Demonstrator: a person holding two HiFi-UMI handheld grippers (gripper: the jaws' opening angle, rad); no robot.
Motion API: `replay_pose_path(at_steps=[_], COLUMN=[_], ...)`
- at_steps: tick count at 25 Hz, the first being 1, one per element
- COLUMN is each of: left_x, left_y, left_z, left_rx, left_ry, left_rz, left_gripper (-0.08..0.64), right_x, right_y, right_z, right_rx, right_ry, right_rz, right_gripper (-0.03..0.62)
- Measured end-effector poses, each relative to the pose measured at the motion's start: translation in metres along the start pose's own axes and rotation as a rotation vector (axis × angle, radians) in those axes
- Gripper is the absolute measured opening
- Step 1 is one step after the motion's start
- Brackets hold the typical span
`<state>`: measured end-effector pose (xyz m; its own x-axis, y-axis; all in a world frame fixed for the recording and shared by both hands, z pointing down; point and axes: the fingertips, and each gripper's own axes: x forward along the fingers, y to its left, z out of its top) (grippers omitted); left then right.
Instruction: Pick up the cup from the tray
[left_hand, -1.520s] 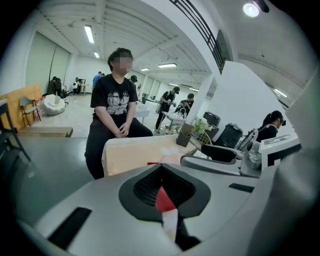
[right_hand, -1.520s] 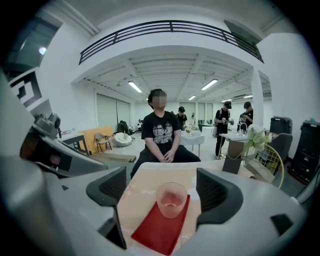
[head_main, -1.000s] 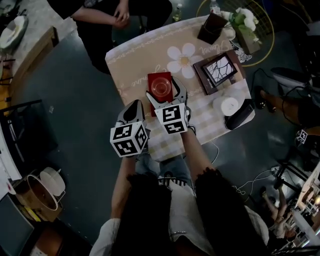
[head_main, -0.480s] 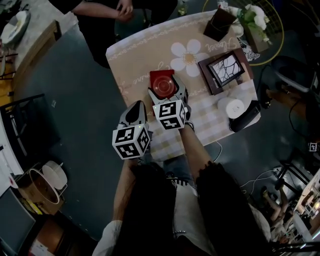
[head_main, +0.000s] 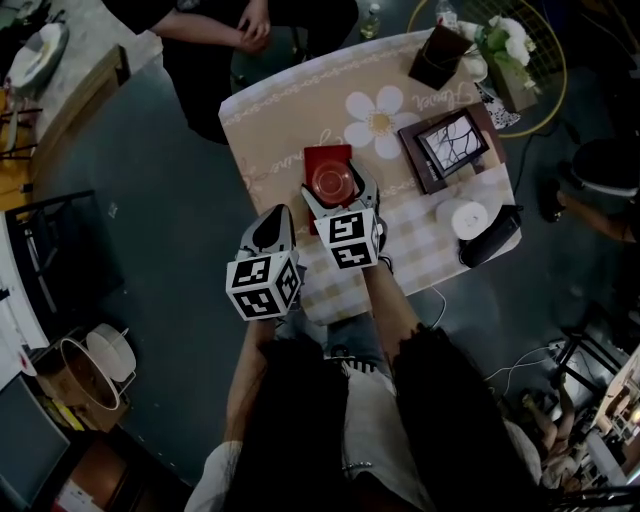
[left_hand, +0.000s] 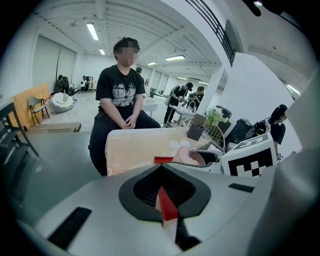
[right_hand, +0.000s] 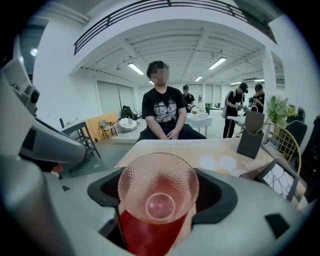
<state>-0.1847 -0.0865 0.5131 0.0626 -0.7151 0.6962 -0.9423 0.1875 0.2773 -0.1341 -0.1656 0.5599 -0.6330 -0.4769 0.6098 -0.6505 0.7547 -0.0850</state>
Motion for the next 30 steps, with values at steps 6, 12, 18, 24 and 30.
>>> replay_pose_path(at_steps=[6, 12, 18, 24, 30], left_x=[-0.002, 0.003, 0.011, 0.018, 0.022], left_y=[-0.016, -0.05, -0.072, -0.09, -0.1], left_z=[0.002, 0.01, 0.004, -0.004, 0.002], left_rx=[0.03, 0.093, 0.132, 0.169, 0.15], left_ry=[-0.002, -0.007, 0.02, 0.049, 0.04], left_rz=[-0.044, -0.124, -0.173, -0.208, -0.238], left_gripper=[0.005, 0.005, 0.005, 0.005, 0.005], right_x=[-0.025, -0.051, -0.072, -0.082, -0.081], right_y=[-0.015, -0.041, -0.063, -0.076, -0.081], right_z=[-0.003, -0.016, -0.035, -0.055, -0.074], right_rx=[0.013, 0.032, 0.065, 0.082, 0.072], right_ry=[-0.008, 0.005, 0.024, 0.031, 0.039], right_rz=[-0.06, -0.14, -0.21, -0.241, -0.241], right_gripper=[0.405, 0.405, 0.405, 0.405, 0.405])
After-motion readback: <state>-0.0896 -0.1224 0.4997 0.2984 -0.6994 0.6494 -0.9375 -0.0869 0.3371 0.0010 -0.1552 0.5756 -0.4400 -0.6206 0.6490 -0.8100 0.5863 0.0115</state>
